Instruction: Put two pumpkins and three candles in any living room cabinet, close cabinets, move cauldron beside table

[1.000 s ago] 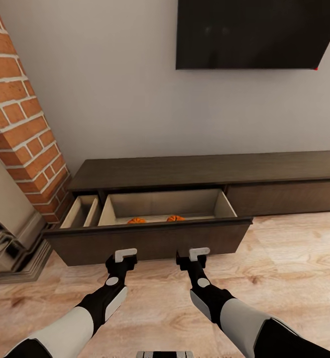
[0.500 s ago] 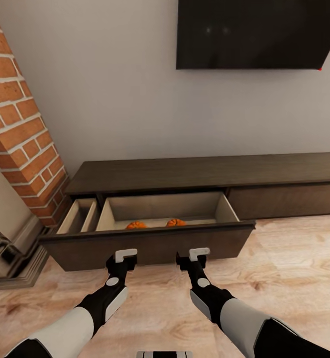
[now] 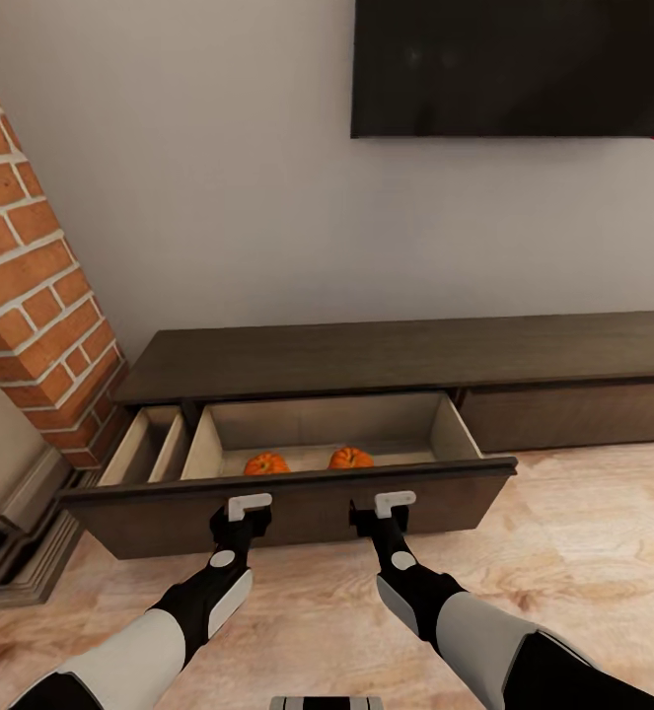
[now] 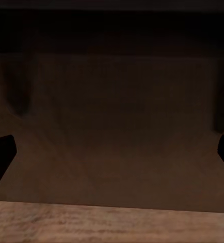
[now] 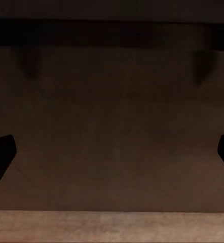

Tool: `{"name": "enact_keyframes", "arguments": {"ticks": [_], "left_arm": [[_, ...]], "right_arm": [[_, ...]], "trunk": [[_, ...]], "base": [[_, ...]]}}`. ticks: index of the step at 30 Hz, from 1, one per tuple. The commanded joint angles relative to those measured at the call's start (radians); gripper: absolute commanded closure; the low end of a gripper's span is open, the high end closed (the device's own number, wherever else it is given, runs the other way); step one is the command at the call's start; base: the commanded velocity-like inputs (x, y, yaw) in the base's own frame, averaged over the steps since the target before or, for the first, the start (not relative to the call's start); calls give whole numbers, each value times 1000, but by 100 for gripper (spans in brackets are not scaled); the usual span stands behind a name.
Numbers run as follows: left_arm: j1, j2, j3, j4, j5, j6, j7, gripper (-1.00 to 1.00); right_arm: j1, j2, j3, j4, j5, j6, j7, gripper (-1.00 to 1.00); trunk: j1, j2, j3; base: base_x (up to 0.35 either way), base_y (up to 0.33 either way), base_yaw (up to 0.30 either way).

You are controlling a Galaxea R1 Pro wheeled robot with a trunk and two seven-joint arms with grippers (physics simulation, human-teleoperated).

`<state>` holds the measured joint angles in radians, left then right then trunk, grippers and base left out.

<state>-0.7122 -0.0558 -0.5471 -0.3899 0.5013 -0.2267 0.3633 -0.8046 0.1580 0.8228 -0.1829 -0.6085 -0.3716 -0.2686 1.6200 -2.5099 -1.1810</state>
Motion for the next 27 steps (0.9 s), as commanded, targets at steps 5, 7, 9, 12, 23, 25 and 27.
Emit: {"name": "enact_keyframes", "arguments": {"ticks": [5,7,9,12,23,25,27], "left_arm": [[-1,1,-8,0,8,-5,5,-100],[-1,0,-8,0,8,-5,5,-100],[-1,0,-8,0,8,-5,5,-100],[-1,0,-8,0,8,-5,5,-100],[-1,0,-8,0,8,-5,5,-100],[-1,0,-8,0,8,-5,5,-100],[-1,0,-8,0,8,-5,5,-100]], "right_arm": [[-1,0,9,0,-7,-3,-5,-100],[-1,0,9,0,-7,-3,-5,-100],[-1,0,9,0,-7,-3,-6,-100],[-1,0,9,0,-7,-3,-6,-100],[-1,0,9,0,-7,-3,-6,-100],[-1,0,9,0,-8,-3,-6,-100],[-1,0,9,0,-8,-3,-6,-100]], "trunk": [[0,0,-1],[0,0,-1],[0,0,-1],[0,0,-1],[0,0,-1],[0,0,-1],[0,0,-1]], "base": [[153,0,0],[316,0,0],[334,0,0],[339,0,0],[337,0,0],[300,0,0],[282,0,0]]}}
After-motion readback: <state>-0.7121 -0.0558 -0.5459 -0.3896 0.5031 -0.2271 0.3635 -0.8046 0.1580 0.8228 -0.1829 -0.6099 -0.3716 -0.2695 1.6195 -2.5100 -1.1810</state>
